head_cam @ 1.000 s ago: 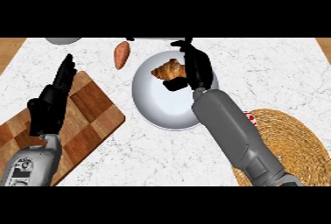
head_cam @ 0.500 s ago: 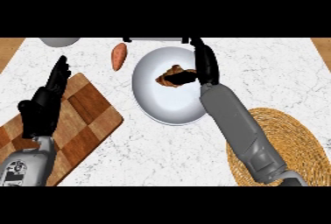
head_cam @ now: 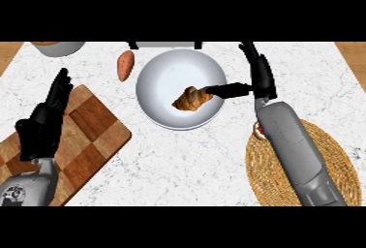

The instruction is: Pick the croissant from the placemat and place it in the bowl

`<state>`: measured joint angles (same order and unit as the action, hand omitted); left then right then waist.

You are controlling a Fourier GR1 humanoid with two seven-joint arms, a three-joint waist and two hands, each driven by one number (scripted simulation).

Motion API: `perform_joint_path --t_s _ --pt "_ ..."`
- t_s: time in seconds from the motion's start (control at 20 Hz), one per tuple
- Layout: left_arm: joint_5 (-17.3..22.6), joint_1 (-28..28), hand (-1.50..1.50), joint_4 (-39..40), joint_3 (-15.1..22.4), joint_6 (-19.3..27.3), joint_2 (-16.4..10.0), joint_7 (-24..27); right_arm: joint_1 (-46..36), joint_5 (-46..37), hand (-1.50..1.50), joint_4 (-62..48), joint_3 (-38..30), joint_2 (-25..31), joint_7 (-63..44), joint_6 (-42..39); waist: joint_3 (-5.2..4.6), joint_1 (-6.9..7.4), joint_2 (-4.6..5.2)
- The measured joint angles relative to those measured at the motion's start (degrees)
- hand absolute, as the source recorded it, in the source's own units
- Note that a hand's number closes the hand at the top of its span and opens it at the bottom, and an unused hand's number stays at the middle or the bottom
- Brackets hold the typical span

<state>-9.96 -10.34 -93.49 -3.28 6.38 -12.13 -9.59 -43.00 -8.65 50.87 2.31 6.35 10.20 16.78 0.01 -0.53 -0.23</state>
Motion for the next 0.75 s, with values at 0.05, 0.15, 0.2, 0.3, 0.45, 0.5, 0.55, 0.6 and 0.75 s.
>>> perform_joint_path --t_s 0.05,0.15,0.2,0.3,0.45,0.5,0.55,0.6,0.75 --pt "0.25 0.65 0.0 0.15 -0.46 -0.29 -0.32 0.68 1.73 1.24 -1.5 2.48 -0.33 0.93 -0.2 -1.99 0.0 -0.13 -0.04" --pt "-0.01 0.31 0.0 0.07 -0.44 -0.02 -0.09 0.11 6.49 3.31 -1.5 8.35 -0.22 2.4 -0.38 -5.63 -0.01 -0.55 -0.16" --pt "-0.24 0.43 0.0 0.47 -0.26 0.13 0.21 0.5 9.03 4.07 -1.5 11.43 0.03 3.06 -0.65 -7.15 -0.01 -0.64 -0.16" --pt "0.02 0.43 0.0 0.17 -0.6 -0.37 -0.1 0.33 13.69 5.52 -1.5 16.47 0.17 4.79 -0.43 -10.38 -0.01 -0.53 -0.12" --pt "-0.87 -0.04 0.0 -0.29 -0.16 0.1 0.63 -0.46 19.02 6.64 -1.5 23.8 0.59 5.72 -1.58 -13.13 -0.01 -0.2 -0.02" --pt "-0.35 -0.84 0.0 0.91 -0.94 -0.41 0.2 0.03 20.65 6.97 -1.5 26.4 0.77 6.09 -2.35 -13.96 -0.01 -0.18 0.02" --pt "-0.48 -0.33 0.0 0.15 -0.76 -0.52 0.32 -0.21 22.7 7.35 -1.5 29.0 0.78 6.58 -2.74 -14.81 -0.02 -0.1 0.02" --pt "-0.66 -1.04 0.0 0.5 -0.75 -0.53 0.43 -0.54 24.41 7.42 -1.5 30.64 0.82 6.87 -2.52 -15.6 -0.02 -0.04 0.04" --pt "-0.43 -1.36 0.0 -0.07 -1.25 -1.16 0.4 -1.26 28.54 7.49 -1.5 34.24 0.48 6.98 -1.41 -17.11 -0.01 0.17 0.1"
